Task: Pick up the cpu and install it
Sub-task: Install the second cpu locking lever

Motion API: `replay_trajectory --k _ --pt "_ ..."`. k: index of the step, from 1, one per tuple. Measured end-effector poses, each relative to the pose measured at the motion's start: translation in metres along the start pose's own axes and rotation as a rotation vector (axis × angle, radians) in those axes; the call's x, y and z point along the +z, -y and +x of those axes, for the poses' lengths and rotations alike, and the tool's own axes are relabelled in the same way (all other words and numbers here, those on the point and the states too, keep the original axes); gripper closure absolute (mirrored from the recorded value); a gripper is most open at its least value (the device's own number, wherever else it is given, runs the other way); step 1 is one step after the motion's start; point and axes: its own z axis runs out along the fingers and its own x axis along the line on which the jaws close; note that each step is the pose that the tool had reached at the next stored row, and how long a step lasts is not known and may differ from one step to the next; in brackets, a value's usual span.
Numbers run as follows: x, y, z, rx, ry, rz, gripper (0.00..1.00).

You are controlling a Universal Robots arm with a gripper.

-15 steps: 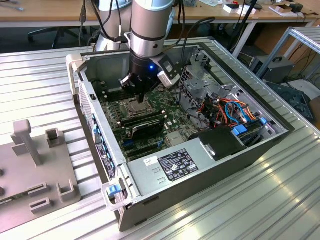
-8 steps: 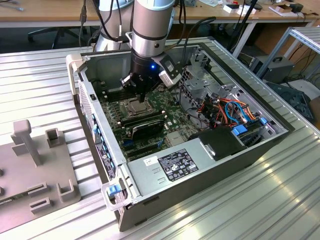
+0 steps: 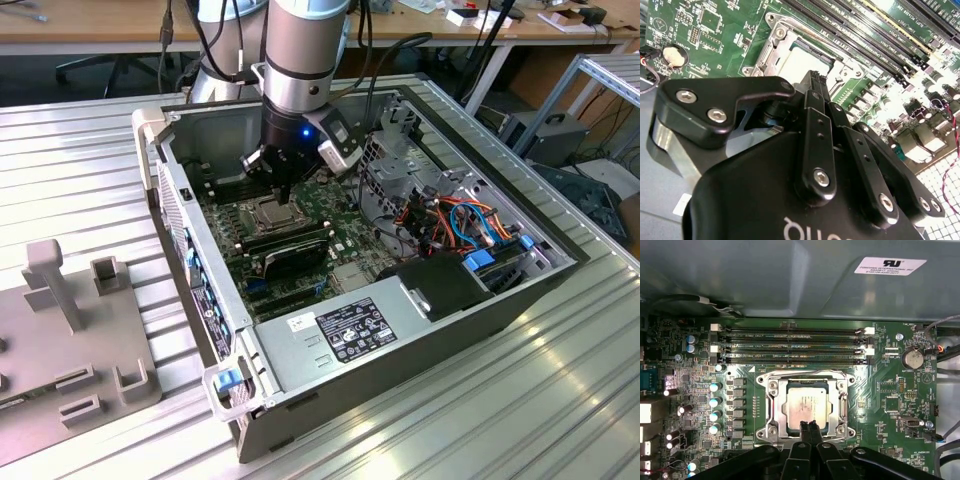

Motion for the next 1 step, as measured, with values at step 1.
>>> replay_trajectory --k 1 --pt "0.0 0.0 0.0 0.0 0.0 0.0 0.89"
